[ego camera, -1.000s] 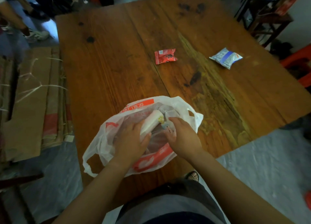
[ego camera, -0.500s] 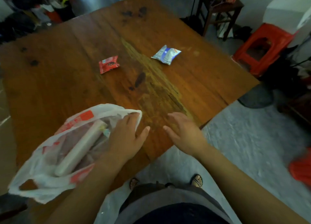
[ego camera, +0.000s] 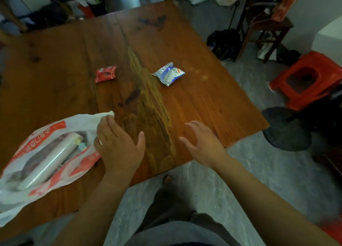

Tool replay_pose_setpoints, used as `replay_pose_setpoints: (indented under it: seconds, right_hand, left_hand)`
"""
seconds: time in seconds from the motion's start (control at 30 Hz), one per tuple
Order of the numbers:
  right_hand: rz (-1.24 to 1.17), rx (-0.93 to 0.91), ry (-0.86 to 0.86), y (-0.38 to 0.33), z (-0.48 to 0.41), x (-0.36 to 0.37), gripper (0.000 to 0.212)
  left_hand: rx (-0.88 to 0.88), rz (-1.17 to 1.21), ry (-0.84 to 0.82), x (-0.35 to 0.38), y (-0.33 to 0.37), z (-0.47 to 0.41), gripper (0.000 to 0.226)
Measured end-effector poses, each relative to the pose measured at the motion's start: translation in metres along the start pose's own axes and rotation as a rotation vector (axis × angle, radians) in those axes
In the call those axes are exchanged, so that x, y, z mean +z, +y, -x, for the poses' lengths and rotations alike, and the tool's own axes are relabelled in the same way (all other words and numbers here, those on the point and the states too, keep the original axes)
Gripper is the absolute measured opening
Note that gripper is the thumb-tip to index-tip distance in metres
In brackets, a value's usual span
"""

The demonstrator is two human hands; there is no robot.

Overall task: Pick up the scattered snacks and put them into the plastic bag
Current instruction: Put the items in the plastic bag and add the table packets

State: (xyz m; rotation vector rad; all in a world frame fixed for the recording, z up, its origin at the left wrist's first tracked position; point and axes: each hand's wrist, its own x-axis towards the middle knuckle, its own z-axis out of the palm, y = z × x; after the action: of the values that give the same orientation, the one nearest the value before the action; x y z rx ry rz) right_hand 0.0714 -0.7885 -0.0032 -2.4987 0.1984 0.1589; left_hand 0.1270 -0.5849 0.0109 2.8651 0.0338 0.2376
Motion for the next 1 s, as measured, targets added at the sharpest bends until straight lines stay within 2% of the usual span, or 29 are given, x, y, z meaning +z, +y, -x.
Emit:
replay_pose_setpoints:
  seconds: [0.13, 0.2, 0.27, 0.33, 0.4, 0.53, 0.63, 0.7, 0.8, 0.9, 1.0]
  right_hand:
    - [-0.052, -0.034, -0.066, 0.007, -0.050, -0.008, 0.057]
    - [-0.030, -0.050, -0.088, 0.012, -0.075, -0.015, 0.056]
    - [-0.009, -0.047, -0.110, 0.019, -0.098, -0.024, 0.056]
    - [0.013, -0.046, -0.152, 0.023, -0.118, -0.032, 0.056]
    - [0.025, -0.056, -0.190, 0.024, -0.140, -0.038, 0.055]
    - [0.026, -0.096, -0.232, 0.020, -0.177, -0.045, 0.055]
    - [0.035, -0.183, -0.287, 0.019, -0.205, -0.046, 0.056]
    - [0.063, -0.241, -0.318, 0.022, -0.225, -0.047, 0.056]
    - [0.153, -0.360, -0.298, 0.034, -0.255, -0.052, 0.056]
    - [0.197, -0.489, -0.297, 0.046, -0.292, -0.060, 0.058]
    - [0.307, -0.628, -0.369, 0.058, -0.330, -0.059, 0.064]
  left_hand:
    - [-0.025, 0.011, 0.142, 0.020, 0.017, -0.020, 0.077]
    - [-0.021, 0.013, 0.162, 0.030, 0.026, -0.038, 0.075]
    - [0.008, 0.011, 0.031, 0.042, 0.032, -0.063, 0.066]
    - [0.049, -0.054, -0.226, 0.055, 0.033, -0.085, 0.059]
    - [0.063, -0.070, -0.327, 0.067, 0.031, -0.100, 0.056]
    - [0.074, 0.097, -0.117, 0.078, 0.033, -0.114, 0.048]
    - [0.113, 0.136, -0.167, 0.092, 0.044, -0.114, 0.059]
    - [0.073, 0.113, -0.273, 0.105, 0.057, -0.114, 0.064]
    - [-0.079, 0.081, -0.376, 0.128, 0.079, -0.116, 0.067]
    - [-0.188, 0.006, -0.406, 0.145, 0.101, -0.119, 0.067]
    - [-0.307, -0.033, -0.411, 0.162, 0.119, -0.117, 0.065]
